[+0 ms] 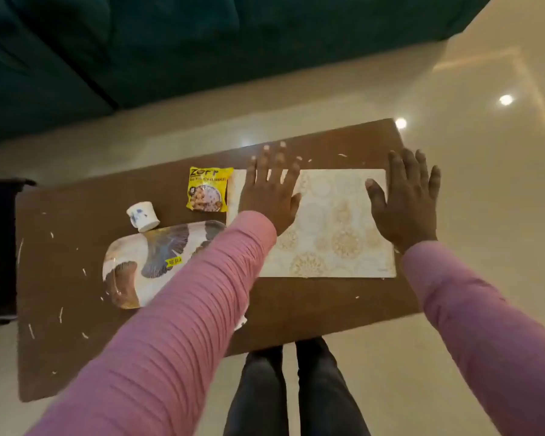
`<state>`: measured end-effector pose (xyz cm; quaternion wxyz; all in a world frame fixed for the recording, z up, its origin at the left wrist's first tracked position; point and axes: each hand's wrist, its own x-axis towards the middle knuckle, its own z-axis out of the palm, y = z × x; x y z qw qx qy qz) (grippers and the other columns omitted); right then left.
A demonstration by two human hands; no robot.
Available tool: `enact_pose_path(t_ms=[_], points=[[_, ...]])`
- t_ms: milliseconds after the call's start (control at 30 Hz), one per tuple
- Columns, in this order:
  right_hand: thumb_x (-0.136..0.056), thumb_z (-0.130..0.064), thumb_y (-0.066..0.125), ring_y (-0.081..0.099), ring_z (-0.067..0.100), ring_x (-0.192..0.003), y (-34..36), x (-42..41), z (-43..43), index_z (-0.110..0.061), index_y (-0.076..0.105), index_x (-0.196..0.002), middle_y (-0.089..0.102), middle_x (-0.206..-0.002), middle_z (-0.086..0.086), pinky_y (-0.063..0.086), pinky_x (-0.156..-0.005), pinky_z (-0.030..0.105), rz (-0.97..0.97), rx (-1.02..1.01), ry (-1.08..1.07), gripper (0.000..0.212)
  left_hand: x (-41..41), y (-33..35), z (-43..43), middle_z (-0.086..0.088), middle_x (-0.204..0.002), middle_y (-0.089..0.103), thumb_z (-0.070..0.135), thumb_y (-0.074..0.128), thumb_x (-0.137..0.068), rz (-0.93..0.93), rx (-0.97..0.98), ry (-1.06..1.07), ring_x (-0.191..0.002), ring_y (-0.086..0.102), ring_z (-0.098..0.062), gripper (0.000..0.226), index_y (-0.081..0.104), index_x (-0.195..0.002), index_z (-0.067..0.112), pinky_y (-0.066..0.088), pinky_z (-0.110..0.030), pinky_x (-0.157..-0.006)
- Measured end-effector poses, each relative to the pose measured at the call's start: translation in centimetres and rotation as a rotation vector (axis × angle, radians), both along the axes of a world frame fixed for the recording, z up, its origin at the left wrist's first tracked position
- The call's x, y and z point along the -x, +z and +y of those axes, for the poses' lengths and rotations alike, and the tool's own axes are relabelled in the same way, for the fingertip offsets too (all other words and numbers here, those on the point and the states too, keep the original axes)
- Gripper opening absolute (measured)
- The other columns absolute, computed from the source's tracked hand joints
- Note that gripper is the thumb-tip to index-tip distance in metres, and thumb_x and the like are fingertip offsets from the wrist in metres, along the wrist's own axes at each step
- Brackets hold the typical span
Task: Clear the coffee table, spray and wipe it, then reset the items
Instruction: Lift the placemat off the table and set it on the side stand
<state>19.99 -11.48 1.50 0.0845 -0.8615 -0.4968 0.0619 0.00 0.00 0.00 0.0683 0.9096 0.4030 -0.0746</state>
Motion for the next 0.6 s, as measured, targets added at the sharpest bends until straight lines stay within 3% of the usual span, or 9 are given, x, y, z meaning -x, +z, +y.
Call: enact_pose_path(t_ms=[133,267,400,600], points=[[-0.093,-0.05,0.028,0.012,0.031,-0.146,-9.0,-0.8,-0.9,-0.01,0.028,-0.145,0.026,-0.154,0.015,0.003,-0.117,0.052,0.052,0.137,-0.046,0.066,0.3,-8.6,-0.9,-0.013,-0.162,-0.009,0.046,0.027,-0.101,0.12,0.141,0.105,-0.149,-0.006,-0.036,0.066,-0.002,-0.155,0.02,0.002,-0.047,-0.121],[-0.096,-0.047,0.032,0.013,0.033,-0.146,-15.2,-1.9,-1.8,-0.008,0.025,-0.146,0.025,-0.154,0.017,0.003,-0.117,0.051,0.128,0.227,-0.111,0.064,1.3,-14.8,-0.5,-0.015,-0.162,0.004,0.042,0.031,-0.102,0.155,0.301,0.244,-0.149,0.009,-0.034,0.067,0.0,-0.155,0.016,0.014,-0.043,-0.121],[-0.097,-0.04,0.042,0.012,0.031,-0.146,-18.8,-3.1,-2.1,-0.009,0.023,-0.148,0.022,-0.155,0.016,0.004,-0.118,0.049,0.202,0.268,-0.206,0.063,2.5,-18.0,0.7,-0.013,-0.163,0.004,0.034,0.04,-0.102,0.059,0.489,0.535,-0.149,0.008,-0.032,0.066,0.006,-0.155,0.014,0.015,-0.043,-0.119],[-0.093,-0.028,0.054,0.019,0.034,-0.143,-20.5,-5.4,-1.6,-0.008,0.021,-0.148,0.022,-0.154,0.016,0.022,-0.116,0.047,0.382,0.225,-0.444,0.067,3.2,-19.5,2.3,-0.017,-0.16,0.01,0.03,0.05,-0.097,-0.063,0.455,0.856,-0.147,0.012,-0.036,0.068,0.018,-0.153,0.008,0.017,-0.046,-0.118]])
